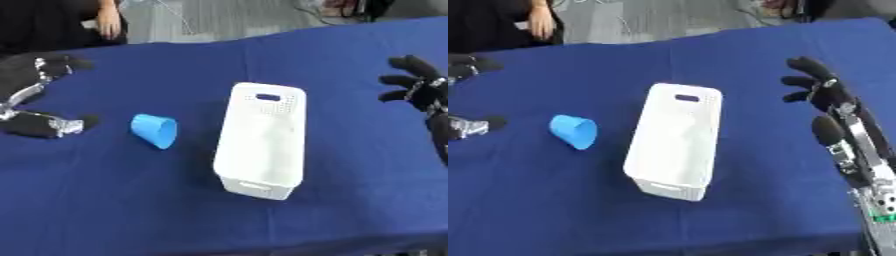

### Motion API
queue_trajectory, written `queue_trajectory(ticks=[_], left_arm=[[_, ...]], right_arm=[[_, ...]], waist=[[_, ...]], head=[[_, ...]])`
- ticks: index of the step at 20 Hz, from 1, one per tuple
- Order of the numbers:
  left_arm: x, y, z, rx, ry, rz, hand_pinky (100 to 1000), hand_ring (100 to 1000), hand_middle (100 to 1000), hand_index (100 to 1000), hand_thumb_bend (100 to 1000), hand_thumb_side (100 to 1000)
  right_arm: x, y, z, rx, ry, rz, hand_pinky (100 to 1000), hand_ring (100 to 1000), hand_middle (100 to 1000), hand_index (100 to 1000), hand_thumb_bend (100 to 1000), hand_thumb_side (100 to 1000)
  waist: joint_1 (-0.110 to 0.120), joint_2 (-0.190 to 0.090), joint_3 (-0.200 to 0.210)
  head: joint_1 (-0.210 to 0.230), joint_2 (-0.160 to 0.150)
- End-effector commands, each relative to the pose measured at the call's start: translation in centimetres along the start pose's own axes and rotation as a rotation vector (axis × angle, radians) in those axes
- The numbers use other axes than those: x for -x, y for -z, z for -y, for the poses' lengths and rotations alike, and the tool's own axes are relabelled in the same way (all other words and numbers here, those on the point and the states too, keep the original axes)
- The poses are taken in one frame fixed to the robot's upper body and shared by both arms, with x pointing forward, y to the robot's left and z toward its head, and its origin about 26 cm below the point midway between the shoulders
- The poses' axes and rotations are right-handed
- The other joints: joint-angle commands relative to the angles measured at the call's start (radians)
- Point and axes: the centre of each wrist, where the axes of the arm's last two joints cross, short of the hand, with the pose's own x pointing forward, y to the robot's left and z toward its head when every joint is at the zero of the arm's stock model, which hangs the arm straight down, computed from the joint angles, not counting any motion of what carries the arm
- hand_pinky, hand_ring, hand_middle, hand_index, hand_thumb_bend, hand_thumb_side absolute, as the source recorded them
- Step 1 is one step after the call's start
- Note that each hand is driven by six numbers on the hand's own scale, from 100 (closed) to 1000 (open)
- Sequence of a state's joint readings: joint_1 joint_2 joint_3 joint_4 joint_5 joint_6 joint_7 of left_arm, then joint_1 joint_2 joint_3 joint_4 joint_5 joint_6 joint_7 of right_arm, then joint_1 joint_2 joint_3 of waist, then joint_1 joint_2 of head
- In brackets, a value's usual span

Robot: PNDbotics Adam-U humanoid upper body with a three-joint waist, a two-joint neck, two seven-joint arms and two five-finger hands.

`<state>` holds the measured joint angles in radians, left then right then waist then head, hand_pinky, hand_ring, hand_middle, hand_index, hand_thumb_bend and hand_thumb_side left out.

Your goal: Pick up objects on the table and place them in the box.

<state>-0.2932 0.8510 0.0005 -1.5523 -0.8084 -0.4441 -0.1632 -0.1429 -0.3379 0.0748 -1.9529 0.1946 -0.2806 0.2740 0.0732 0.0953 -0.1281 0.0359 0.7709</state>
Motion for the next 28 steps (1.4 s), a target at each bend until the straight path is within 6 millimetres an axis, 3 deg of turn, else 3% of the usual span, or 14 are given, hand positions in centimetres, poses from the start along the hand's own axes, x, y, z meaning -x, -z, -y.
queue_trajectory(ticks=[1,13,28], left_arm=[[1.7,0.2,-1.6,0.032,0.109,-0.007,871,814,835,981,1000,835],[3.1,4.0,-2.5,0.069,0.249,0.038,891,830,833,988,1000,858],[1.5,8.9,-3.1,0.148,0.397,0.231,905,833,820,988,1000,895]], right_arm=[[-0.2,0.1,0.4,-0.014,-0.013,0.009,718,843,919,1000,557,1000],[-0.2,0.0,0.1,-0.029,-0.007,0.007,718,843,920,1000,560,1000],[-0.1,0.0,0.0,-0.04,-0.005,0.009,718,843,920,1000,560,1000]], waist=[[0.0,-0.016,-0.002],[-0.001,-0.016,-0.005],[0.004,-0.016,-0.013]], head=[[0.01,-0.001],[0.017,-0.001],[0.022,-0.001]])
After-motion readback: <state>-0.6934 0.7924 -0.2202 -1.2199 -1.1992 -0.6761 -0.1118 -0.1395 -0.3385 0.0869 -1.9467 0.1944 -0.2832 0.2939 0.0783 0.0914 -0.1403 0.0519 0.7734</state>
